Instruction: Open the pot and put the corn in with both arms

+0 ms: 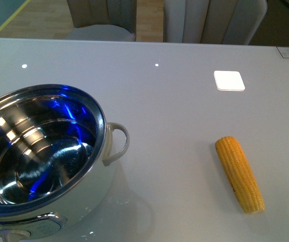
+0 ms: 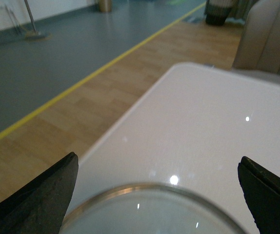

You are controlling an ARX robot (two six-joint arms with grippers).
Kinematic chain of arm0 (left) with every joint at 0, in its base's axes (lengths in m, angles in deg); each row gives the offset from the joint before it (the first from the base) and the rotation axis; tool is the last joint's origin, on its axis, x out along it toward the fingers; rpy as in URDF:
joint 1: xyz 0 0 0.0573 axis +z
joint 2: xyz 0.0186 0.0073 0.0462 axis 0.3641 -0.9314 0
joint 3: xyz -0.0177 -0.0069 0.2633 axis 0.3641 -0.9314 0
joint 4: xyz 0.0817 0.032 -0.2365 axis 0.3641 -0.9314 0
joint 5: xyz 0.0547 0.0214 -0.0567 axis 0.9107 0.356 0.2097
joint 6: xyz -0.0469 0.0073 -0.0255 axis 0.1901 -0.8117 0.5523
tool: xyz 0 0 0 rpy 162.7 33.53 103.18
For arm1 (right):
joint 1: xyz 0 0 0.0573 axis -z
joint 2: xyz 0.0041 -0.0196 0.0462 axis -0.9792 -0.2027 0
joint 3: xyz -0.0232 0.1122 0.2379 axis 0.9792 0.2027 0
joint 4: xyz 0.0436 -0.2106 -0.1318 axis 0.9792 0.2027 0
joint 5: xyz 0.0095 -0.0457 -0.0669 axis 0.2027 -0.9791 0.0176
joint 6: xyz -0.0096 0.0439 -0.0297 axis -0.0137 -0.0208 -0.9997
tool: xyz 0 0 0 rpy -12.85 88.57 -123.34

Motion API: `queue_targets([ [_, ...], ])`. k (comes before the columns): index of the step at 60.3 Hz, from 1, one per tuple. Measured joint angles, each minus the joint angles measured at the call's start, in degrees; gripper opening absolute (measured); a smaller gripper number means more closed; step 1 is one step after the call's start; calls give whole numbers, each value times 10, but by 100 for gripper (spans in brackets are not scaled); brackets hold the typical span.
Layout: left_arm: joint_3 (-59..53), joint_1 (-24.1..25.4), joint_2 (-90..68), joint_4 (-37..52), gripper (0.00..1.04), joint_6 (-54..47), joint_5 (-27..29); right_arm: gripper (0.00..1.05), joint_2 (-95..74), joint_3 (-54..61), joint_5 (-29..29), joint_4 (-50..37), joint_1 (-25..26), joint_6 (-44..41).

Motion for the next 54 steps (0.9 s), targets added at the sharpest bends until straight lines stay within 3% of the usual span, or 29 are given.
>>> queue_targets([
  [21, -235, -17, 330, -89, 98, 60, -71, 96, 0, 0, 0, 0, 0, 0],
  [36, -367, -49, 546, -160, 98, 84, -30, 96, 0, 0, 0, 0, 0, 0],
  [44, -416, -100, 678, -243, 98, 84, 1, 96, 0, 0, 0, 0, 0, 0],
  [54, -457, -139, 766, -306, 98, 82, -3, 96, 0, 0, 0, 0, 0, 0],
])
